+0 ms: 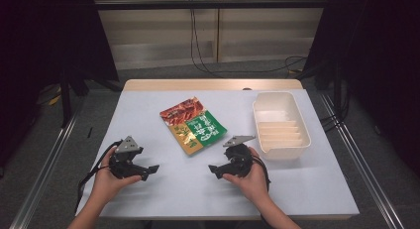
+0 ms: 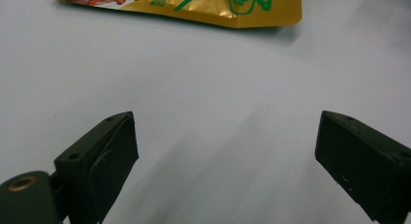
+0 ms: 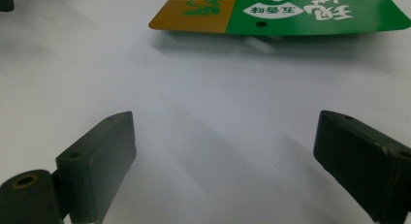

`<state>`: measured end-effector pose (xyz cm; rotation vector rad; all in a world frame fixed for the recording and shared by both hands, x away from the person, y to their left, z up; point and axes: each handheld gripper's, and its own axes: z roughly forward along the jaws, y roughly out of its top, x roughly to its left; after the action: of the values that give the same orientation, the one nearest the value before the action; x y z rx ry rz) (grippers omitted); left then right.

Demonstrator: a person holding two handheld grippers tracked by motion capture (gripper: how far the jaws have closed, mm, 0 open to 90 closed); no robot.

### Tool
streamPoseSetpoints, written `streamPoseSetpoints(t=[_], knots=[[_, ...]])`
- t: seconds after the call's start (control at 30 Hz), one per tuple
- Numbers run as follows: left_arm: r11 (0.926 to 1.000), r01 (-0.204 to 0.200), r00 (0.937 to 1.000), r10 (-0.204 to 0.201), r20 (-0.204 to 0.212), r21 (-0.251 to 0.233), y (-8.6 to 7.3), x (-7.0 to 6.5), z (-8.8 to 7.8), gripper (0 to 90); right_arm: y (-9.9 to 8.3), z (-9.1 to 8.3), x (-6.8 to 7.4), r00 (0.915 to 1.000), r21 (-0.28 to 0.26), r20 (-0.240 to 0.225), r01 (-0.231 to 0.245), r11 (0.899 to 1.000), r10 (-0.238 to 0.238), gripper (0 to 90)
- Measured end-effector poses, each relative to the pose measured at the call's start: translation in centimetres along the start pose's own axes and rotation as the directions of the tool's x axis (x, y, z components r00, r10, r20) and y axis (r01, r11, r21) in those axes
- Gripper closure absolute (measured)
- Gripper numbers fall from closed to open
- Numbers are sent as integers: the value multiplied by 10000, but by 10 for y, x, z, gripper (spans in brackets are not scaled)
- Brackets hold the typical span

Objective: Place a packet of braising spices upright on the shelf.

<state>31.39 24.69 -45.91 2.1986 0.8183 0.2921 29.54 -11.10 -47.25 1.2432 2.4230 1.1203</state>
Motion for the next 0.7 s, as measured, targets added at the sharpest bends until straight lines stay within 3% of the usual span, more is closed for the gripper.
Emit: streamPoseSetpoints(t=[0.2, 0.3, 0.37, 0.47, 0.7], knots=[[9997, -157, 9999, 156, 58, 174, 0, -3, 0, 90, 6, 5, -2, 9999, 151, -74, -81, 9999, 83, 79], [9999, -115, 9999, 115, 84, -23, 0, -2, 1, 95, 11, 8, -1, 9999, 107, 49, -129, 9999, 128, 84], [9998, -112, 9999, 111, 42, 167, 0, -1, 0, 96, 12, 8, -1, 9997, 77, 35, -224, 9997, 224, 85], [10000, -92, 9999, 93, 110, -30, -1, -1, 0, 99, 17, 15, -2, 9990, 118, -89, -429, 9990, 430, 95], [9999, -143, 9999, 143, -36, 22, 0, 0, -3, 100, 23, 27, 2, 9976, 180, -346, -599, 9980, 604, 148]])
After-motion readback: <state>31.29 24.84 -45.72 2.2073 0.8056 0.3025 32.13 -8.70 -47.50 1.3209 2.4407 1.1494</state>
